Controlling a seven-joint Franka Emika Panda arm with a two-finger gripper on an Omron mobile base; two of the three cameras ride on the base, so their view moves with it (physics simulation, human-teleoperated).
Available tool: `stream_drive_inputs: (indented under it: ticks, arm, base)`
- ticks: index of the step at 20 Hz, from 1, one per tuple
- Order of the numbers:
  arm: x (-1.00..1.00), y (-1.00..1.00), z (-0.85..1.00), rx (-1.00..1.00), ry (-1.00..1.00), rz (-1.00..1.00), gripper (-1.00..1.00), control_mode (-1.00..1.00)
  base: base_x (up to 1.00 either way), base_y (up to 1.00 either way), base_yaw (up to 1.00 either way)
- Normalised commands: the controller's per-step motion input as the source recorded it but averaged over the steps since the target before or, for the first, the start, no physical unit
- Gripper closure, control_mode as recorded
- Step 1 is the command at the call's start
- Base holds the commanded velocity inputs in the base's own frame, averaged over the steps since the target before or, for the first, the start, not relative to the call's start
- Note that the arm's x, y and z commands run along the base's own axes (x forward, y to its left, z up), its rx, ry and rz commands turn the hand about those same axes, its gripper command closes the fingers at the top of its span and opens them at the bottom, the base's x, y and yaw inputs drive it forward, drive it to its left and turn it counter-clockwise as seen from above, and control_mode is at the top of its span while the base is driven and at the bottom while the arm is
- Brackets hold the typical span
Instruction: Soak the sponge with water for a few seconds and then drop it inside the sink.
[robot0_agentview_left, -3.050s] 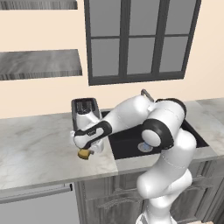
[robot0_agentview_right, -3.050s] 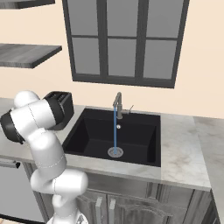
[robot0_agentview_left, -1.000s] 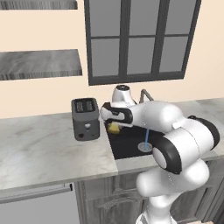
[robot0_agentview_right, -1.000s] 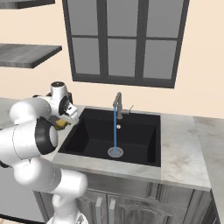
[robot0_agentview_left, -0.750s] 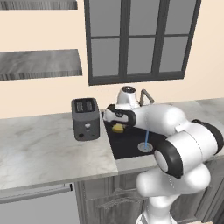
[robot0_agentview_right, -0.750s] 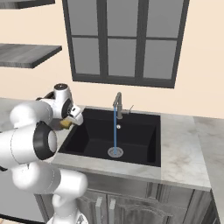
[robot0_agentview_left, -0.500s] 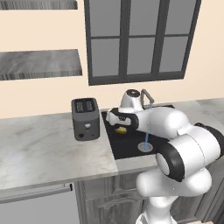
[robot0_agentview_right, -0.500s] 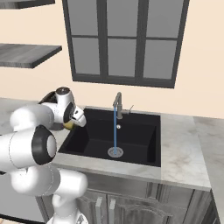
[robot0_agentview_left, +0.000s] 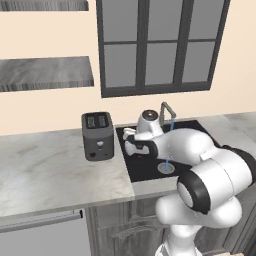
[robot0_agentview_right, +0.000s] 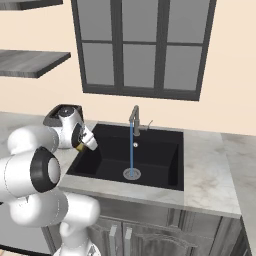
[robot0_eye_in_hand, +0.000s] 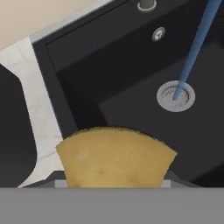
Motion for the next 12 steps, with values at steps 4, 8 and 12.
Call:
stream_drive_inputs:
  ticks: [4, 8, 12]
  arm:
    - [0.04, 0.0, 0.0, 0.0, 0.0, -0.31, 1.0, -1.0]
    - [0.03, 0.0, 0.0, 0.0, 0.0, -0.33, 1.0, -1.0]
    - [0.13, 0.0, -0.03, 0.0, -0.05, -0.3, 1.0, -1.0]
  base:
    - [0.0, 0.0, 0.0]
    - [0.0, 0.0, 0.0]
    - [0.0, 0.0, 0.0]
